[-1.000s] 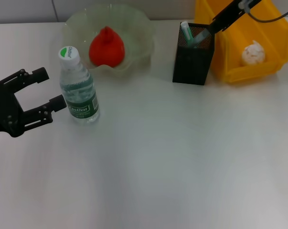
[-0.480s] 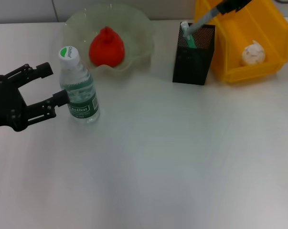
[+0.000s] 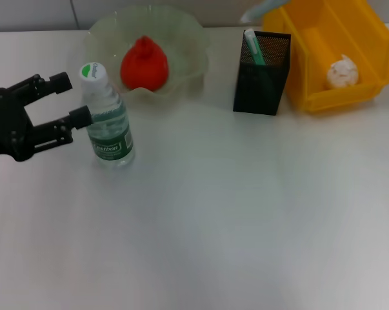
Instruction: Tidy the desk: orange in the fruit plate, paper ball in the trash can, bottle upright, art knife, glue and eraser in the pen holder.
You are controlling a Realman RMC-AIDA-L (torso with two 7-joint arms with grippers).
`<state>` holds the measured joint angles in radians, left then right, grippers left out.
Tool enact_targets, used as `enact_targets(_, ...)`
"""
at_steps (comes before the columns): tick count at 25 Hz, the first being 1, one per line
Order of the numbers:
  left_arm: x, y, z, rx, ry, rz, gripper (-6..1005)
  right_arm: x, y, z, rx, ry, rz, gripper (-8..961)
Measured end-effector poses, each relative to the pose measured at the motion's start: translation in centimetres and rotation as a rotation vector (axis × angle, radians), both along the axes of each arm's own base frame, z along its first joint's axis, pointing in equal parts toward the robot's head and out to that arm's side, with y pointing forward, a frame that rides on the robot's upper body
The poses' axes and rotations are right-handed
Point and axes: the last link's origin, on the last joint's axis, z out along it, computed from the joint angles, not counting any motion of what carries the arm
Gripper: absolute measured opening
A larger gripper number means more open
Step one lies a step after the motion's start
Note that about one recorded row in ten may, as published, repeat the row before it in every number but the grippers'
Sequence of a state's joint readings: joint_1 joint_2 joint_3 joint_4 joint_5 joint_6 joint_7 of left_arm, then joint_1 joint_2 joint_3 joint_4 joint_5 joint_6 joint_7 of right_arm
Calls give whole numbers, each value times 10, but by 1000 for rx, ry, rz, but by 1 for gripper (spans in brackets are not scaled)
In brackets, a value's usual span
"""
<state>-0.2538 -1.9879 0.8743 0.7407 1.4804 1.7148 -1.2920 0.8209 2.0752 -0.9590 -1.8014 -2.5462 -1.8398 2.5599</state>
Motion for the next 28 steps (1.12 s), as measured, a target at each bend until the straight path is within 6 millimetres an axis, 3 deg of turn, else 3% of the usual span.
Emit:
enact_targets(2, 4, 7, 6, -34, -13, 11, 750, 9, -9, 6, -27, 82, 32, 170)
enact_targets(5, 8, 11, 11, -57, -18, 4, 749, 41, -22, 26, -99, 324, 75, 173)
enact_targets(10, 12, 14, 15, -68, -21, -13, 748, 65, -25, 35, -152, 474, 85, 177)
enact_targets(11, 15, 17, 17, -76, -28, -16, 748, 82, -27, 40, -187, 571, 89, 178)
enact_targets(16, 19, 23, 20, -97, -14, -16, 747, 112, -31, 45, -255, 731, 82, 182)
enact_targets(25, 31, 37, 19, -146, -28, -6, 745, 125, -35, 27, -371, 849, 127, 191)
enact_targets(28, 47, 40, 19, -234, -72, -28, 745, 126, -34, 12, -425, 891, 158, 193)
